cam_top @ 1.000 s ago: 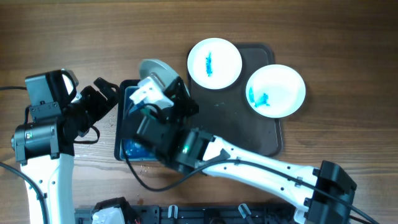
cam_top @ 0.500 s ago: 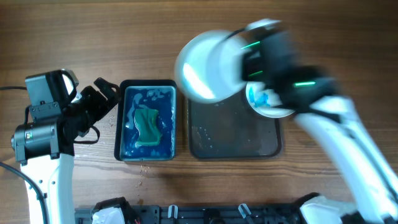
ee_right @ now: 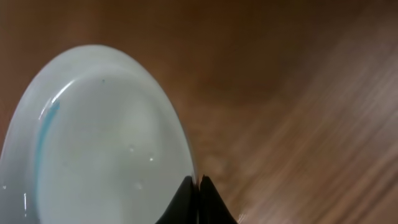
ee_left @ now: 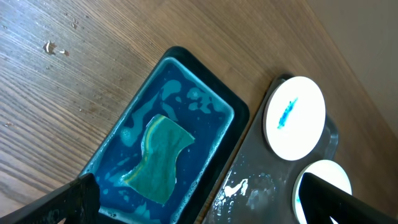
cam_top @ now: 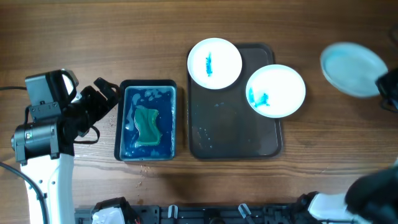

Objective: Clean dirty plates on tray and stack at the side
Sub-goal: 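Carry the plate right and set it on the table beside the tray, then grasp the right-side stained plate with the right gripper and pull it down, then dip and grasp the sponge in the basin with the left gripper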

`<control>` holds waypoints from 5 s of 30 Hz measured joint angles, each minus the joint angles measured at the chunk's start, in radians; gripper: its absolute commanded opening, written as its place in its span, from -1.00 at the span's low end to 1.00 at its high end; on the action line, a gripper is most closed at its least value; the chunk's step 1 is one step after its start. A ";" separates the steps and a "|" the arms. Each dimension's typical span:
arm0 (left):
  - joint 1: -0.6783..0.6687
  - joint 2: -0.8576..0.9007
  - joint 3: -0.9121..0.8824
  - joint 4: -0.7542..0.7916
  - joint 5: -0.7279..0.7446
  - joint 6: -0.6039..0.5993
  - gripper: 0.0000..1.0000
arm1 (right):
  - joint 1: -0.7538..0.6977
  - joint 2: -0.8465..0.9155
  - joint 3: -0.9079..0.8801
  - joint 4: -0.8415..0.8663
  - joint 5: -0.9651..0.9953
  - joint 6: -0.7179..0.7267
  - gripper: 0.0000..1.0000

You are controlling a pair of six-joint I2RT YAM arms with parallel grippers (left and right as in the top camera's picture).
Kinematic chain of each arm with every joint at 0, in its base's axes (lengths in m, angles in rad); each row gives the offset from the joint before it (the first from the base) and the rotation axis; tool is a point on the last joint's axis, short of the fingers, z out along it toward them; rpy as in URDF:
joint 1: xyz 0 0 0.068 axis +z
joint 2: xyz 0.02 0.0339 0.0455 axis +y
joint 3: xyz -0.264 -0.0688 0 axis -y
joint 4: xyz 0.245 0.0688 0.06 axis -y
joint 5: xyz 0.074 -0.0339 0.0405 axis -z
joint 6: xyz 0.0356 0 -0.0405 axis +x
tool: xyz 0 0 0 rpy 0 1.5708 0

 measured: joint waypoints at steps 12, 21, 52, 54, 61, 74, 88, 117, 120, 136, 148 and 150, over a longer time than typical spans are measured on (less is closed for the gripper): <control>0.000 0.000 0.000 0.000 0.000 0.000 1.00 | -0.047 0.284 -0.069 -0.017 0.024 -0.066 -0.72; 0.000 0.000 0.000 0.000 0.000 0.000 1.00 | -0.028 0.265 -0.120 0.001 0.023 -0.127 -0.12; 0.000 0.000 0.000 0.000 0.000 0.000 1.00 | 0.496 0.190 -0.292 0.375 0.050 -0.423 -0.92; 0.000 0.000 0.000 0.000 0.000 0.000 1.00 | 0.496 0.190 -0.292 0.351 0.049 -0.420 -0.91; 0.000 0.000 0.000 0.000 0.000 0.000 1.00 | 0.496 0.175 -0.292 0.273 0.045 -0.359 -0.91; 0.000 0.000 0.000 0.000 0.000 0.000 1.00 | 0.743 -0.005 -0.315 0.123 -0.091 -0.277 -0.91; 0.000 0.000 0.000 0.000 0.000 0.000 1.00 | 0.866 -0.008 -0.525 0.309 -0.047 -0.121 -0.74; -0.427 0.459 -0.257 0.236 -0.234 0.006 -0.24 | 0.866 -0.306 -0.465 0.219 -0.098 -0.219 -0.48; -0.427 0.525 -0.257 0.293 -0.282 -0.013 -0.92 | 0.866 -0.306 -0.465 0.210 -0.098 -0.219 -0.48; -0.427 0.596 -0.130 0.196 -0.280 -0.001 0.24 | 0.866 -0.306 -0.465 0.194 -0.098 -0.219 -0.48; -0.427 0.620 -0.216 0.409 -0.351 0.002 -0.92 | 0.866 -0.306 -0.465 0.191 -0.098 -0.219 -0.49; -0.427 0.629 -0.219 0.422 -0.357 0.009 -0.92 | 0.866 -0.306 -0.465 0.192 -0.098 -0.219 -0.48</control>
